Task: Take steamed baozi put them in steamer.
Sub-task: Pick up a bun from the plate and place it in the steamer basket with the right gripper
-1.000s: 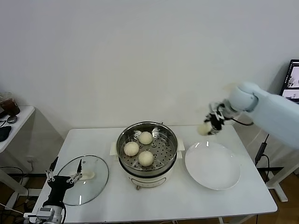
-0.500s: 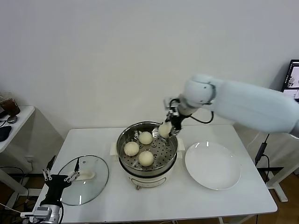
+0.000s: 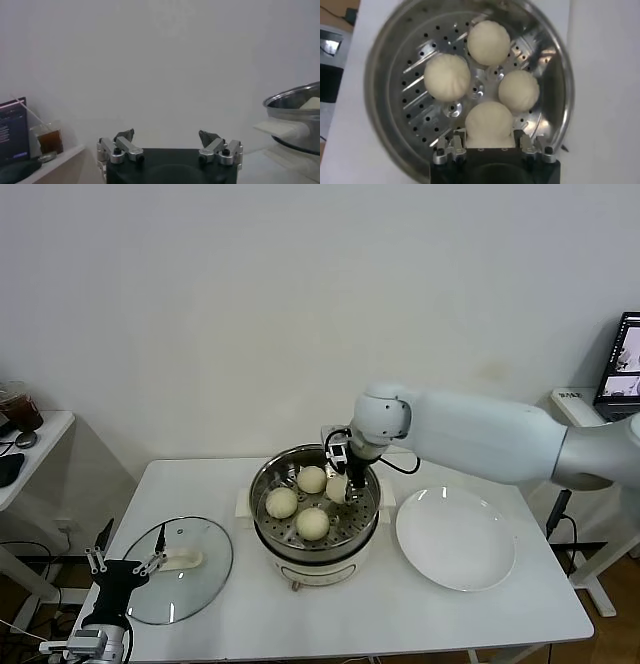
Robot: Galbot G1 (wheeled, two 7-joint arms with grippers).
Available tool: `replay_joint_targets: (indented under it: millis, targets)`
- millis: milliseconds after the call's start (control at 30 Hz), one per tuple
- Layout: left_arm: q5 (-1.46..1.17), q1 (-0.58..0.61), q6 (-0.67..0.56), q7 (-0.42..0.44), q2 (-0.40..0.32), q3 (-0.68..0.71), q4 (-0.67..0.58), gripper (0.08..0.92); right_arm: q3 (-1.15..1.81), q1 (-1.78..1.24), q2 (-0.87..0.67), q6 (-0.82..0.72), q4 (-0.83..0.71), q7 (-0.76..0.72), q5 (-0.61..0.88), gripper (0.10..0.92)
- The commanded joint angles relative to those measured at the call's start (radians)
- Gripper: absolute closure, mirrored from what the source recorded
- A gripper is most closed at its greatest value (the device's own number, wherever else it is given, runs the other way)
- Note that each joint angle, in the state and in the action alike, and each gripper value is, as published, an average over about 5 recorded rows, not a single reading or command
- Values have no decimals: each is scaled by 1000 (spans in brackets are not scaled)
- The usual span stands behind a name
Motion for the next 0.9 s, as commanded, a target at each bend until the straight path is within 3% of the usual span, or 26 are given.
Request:
replay_joint_targets:
  millis: [33, 233, 500, 600, 733, 900]
  targets:
    - [0, 1, -1, 0, 0, 0, 0, 177, 17, -72, 38, -12, -63, 14, -59, 463]
    - [0, 4, -1, 0, 0, -2, -2, 177, 34, -66, 24, -22, -42, 23, -33, 441]
    - [0, 0, -1, 0, -2, 0, 1, 177, 89, -18, -61, -44, 57, 52, 22, 241]
    - [0, -3, 0, 0, -2, 2, 2, 177, 136, -24, -127, -50, 119, 98, 45, 208]
    - [-5, -4, -1, 0, -1, 2, 2, 177, 250, -96, -244, -25, 246, 258, 100, 203]
    - [-23, -5, 2, -3, -3, 5, 2, 177, 469, -348, -407, 139, 381, 548, 194, 203]
